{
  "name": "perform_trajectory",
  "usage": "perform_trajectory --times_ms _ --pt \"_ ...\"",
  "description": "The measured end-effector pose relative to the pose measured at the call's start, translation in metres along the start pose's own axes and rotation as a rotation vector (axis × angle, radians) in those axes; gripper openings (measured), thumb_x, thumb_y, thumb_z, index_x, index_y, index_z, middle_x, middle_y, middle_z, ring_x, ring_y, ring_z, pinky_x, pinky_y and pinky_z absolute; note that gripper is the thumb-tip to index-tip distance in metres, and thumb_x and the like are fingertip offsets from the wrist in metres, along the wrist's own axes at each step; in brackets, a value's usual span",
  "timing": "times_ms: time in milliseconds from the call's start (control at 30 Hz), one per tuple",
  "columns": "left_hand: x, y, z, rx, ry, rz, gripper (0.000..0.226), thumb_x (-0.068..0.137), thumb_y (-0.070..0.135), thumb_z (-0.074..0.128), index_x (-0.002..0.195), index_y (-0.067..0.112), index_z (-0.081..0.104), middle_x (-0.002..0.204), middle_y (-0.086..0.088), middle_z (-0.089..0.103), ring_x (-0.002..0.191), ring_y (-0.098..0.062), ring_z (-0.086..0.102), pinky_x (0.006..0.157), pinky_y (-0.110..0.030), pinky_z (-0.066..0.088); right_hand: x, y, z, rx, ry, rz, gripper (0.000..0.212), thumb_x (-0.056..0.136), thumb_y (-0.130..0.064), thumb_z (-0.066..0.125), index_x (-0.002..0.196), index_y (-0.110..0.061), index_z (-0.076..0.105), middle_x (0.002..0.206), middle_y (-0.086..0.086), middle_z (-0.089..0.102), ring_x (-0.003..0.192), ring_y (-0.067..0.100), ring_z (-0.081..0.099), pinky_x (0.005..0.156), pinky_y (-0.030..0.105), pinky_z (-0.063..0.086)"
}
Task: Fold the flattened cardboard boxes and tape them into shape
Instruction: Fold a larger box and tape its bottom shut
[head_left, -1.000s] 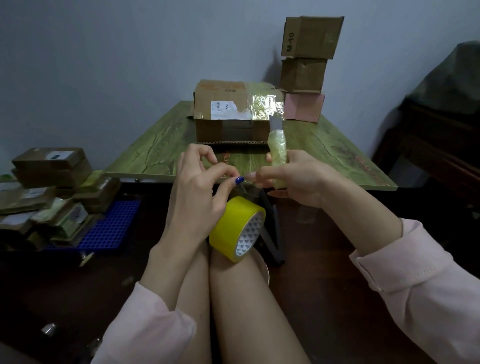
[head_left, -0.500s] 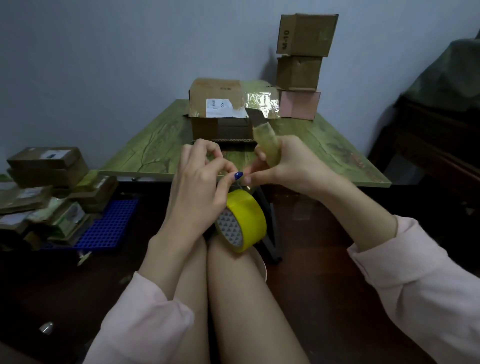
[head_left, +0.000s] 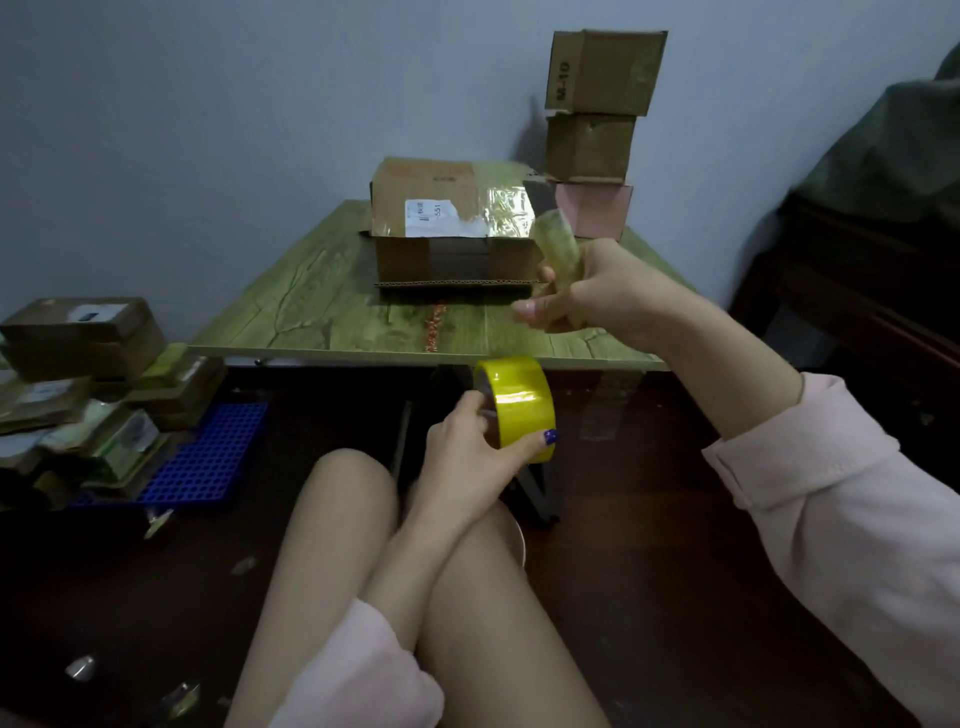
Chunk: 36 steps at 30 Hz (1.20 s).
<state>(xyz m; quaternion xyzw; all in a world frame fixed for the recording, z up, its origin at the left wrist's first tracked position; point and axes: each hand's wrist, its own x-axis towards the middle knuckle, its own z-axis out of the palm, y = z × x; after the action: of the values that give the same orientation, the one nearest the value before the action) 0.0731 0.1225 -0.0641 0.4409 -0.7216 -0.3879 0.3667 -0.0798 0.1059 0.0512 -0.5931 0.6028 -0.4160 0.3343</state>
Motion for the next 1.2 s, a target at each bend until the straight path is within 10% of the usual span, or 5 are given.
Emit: perform_trajectory --times_ms 467,667,800,967,1200 --pt "0.021 -0.007 0.062 -0.239 -0.026 0.023 0.029 0.079 0.035 0.068 0.090 0.009 0.064 0.076 0.000 0.072 0.073 -0.017 0.068 0.071 -0.046 0.055 0.031 0.087 -0.023 -0.521 0.246 -0.037 0.020 0.080 -0.016 0.074 0.079 -0.010 0.055 0.070 -0.008 0.058 0.066 0.008 0.052 0.056 0.022 0.038" --pt "0.020 -0.008 0.073 -0.106 0.048 0.042 0.039 0.086 0.035 0.064 0.060 0.023 0.038 0.047 0.010 0.048 0.053 -0.017 0.045 0.051 -0.027 0.025 0.035 0.090 -0.030 -0.583 0.205 -0.034 0.037 0.073 -0.031 0.079 0.072 -0.013 0.048 0.064 -0.005 0.048 0.059 0.008 0.042 0.051 0.022 0.030" --pt "0.013 -0.024 0.086 -0.147 0.090 -0.152 0.043 0.080 0.054 0.056 0.062 0.016 0.050 0.056 -0.009 0.058 0.063 -0.027 0.058 0.061 -0.034 0.045 0.041 0.088 -0.033 -0.628 0.184 0.031 0.040 0.071 -0.035 0.080 0.082 -0.010 0.052 0.066 -0.004 0.047 0.064 0.012 0.044 0.051 0.024 0.030" --pt "0.012 -0.034 0.087 -0.367 -0.086 -0.281 0.037 0.095 0.030 0.052 0.062 0.014 0.053 0.044 0.000 0.061 0.039 0.002 0.053 0.044 -0.011 0.040 0.038 0.085 -0.033 -0.628 0.135 0.048 0.036 0.075 -0.035 0.077 0.077 -0.014 0.047 0.067 -0.004 0.045 0.061 0.009 0.041 0.052 0.024 0.028" --pt "0.000 -0.047 0.095 -0.424 -0.188 -0.248 0.018 0.087 0.033 0.063 0.074 0.020 0.064 0.068 -0.005 0.072 0.067 -0.018 0.069 0.073 -0.039 0.057 0.036 0.086 -0.024 -0.681 0.176 0.013 0.048 0.071 -0.055 0.072 0.068 -0.014 0.048 0.060 -0.004 0.045 0.054 0.008 0.040 0.047 0.023 0.026"
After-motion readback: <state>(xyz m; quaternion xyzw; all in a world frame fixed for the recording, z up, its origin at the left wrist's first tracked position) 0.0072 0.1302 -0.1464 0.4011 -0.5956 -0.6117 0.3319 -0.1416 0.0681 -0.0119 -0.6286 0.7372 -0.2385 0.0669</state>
